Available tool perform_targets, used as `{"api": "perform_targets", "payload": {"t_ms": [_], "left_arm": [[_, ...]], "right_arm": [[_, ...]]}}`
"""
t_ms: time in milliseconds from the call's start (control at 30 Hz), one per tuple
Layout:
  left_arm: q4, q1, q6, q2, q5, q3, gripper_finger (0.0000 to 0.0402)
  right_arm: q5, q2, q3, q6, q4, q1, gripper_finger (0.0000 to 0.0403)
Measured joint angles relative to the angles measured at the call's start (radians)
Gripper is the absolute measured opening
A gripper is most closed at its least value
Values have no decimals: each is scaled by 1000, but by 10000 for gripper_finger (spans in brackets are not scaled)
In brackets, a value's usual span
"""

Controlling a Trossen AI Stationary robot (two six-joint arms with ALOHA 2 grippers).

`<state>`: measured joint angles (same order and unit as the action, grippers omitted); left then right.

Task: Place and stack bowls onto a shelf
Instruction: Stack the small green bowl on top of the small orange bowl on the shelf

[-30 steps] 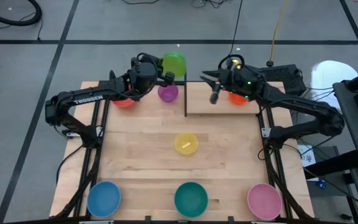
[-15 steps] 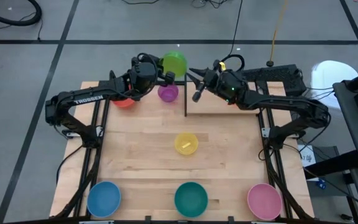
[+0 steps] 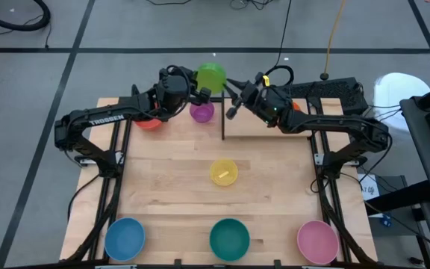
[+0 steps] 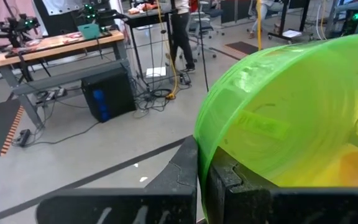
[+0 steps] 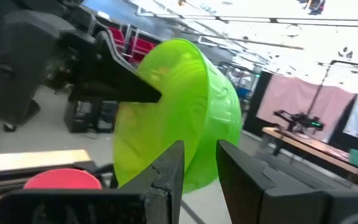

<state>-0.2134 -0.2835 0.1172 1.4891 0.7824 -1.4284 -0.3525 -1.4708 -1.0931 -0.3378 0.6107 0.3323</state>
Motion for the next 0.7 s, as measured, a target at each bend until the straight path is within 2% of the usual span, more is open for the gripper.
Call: {"api": "perform_targets", "payload": {"t_ms": [567,700], "left_arm": [[-31,73,-3,0,-1,0,2],[-35,77,-3,0,-1,0,2]], "right_arm": [[-8,1,0,19,36,42,85],[-10,1,0,15,35,43,51]]}}
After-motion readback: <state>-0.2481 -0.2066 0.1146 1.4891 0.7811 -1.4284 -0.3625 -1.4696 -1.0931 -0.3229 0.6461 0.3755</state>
